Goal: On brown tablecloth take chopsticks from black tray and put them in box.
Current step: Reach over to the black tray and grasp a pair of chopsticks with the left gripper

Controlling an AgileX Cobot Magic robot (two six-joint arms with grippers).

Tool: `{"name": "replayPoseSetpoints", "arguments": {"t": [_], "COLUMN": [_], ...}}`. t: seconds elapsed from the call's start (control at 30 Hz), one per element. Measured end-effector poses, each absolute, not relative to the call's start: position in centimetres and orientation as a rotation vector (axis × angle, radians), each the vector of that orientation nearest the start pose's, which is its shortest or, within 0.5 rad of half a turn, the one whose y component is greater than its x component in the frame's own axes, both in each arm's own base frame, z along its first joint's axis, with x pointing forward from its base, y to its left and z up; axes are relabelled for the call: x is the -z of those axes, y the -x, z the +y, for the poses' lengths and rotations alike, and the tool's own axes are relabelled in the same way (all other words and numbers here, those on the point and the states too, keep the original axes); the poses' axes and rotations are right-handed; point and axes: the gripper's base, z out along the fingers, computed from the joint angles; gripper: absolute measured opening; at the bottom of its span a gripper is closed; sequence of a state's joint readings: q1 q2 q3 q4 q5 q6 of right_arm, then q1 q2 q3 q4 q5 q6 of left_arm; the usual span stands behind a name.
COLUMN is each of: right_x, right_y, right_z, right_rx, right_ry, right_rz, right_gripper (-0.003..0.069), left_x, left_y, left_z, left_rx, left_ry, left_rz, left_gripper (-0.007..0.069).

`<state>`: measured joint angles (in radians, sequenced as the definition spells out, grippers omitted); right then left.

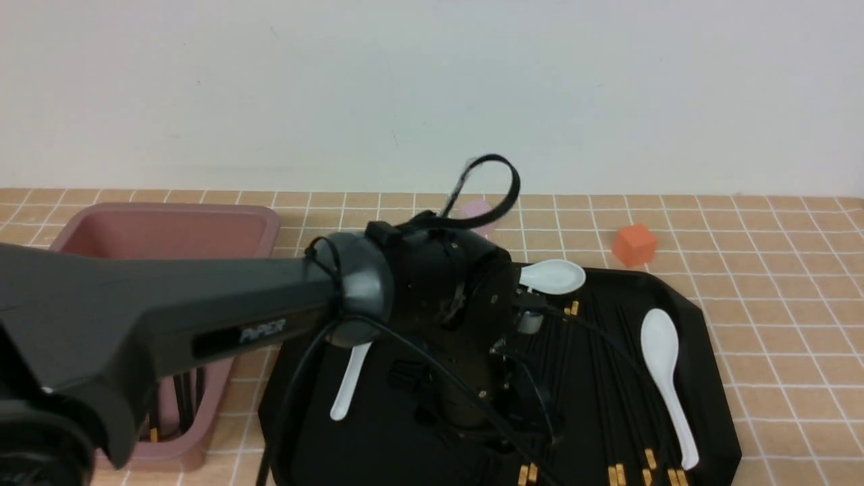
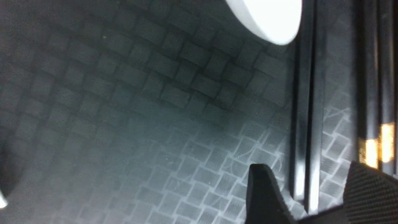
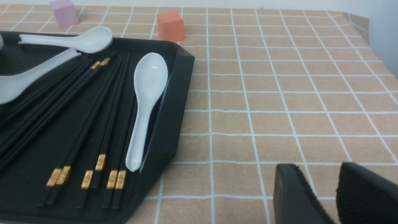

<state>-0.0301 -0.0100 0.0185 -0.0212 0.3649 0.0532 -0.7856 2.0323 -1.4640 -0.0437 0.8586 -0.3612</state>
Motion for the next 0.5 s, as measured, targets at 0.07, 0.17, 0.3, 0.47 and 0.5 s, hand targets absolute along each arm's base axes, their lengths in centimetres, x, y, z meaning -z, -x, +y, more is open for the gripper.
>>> {"name": "replayPoseSetpoints", "arguments": {"t": [0.07, 0.17, 0.3, 0.47, 0.5], "right_x": [-17.5, -17.5, -17.5, -17.5, -17.5], "right_y": [-5.3, -5.3, -5.3, -5.3, -5.3], "right_z": [-0.2, -0.2, -0.2, -0.2, -0.2], "right_rx": [0.005, 0.005, 0.005, 0.005, 0.005], "right_ry": [-0.064, -0.064, -0.064, -0.064, -0.064], "right_rz": [1.856, 1.856, 1.856, 1.856, 1.856], "right_gripper": [0.0240, 0.0240, 0.0240, 0.0240, 0.0240], "left_x": [-17.1, -16.7, -16.6, -16.0, -15.9], "left_y": [-29.1, -29.2, -29.3, -29.4, -29.5], "left_z": [-29.5, -29.6, -29.8, -30.1, -30.1], "left_rx": [0.228, 0.228, 0.246, 0.276, 0.277], "left_ry": [-0.590, -0.590, -0.583, -0.562, -0.560], "left_rz": [2.903, 2.904, 2.885, 2.889, 2.892], "left_gripper": [0.0363, 0.0363, 0.0363, 0.0363, 0.0363]}}
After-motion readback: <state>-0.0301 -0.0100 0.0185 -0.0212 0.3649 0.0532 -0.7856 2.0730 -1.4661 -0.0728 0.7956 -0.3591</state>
